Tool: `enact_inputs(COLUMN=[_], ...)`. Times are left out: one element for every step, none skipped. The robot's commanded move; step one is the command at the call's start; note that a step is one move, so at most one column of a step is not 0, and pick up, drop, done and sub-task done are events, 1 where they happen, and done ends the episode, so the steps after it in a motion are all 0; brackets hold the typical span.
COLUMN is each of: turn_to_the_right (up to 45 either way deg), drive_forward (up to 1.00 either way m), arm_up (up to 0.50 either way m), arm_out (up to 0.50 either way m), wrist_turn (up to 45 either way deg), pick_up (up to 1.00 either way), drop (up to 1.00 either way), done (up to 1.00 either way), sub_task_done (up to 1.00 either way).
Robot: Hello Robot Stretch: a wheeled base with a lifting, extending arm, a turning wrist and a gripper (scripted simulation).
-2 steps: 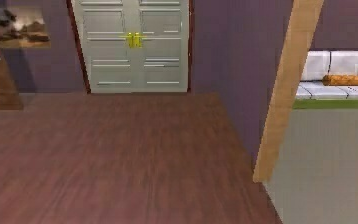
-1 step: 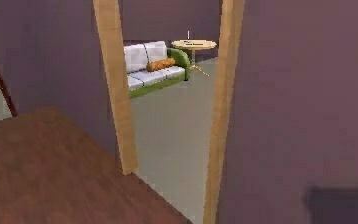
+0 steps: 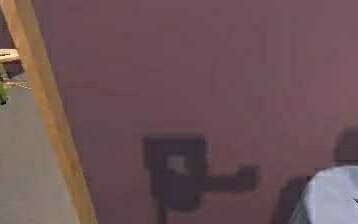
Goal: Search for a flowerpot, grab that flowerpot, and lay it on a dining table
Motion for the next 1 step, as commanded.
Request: enact_inputs(turn_to_the_right=[45.0], drive_forward=[0.0], arm_up=[0.0], arm_out=[0.0], wrist_turn=[0.0], pick_up=[0.0], drop=[0.0], done=[0.0], sub_task_done=[0.0])
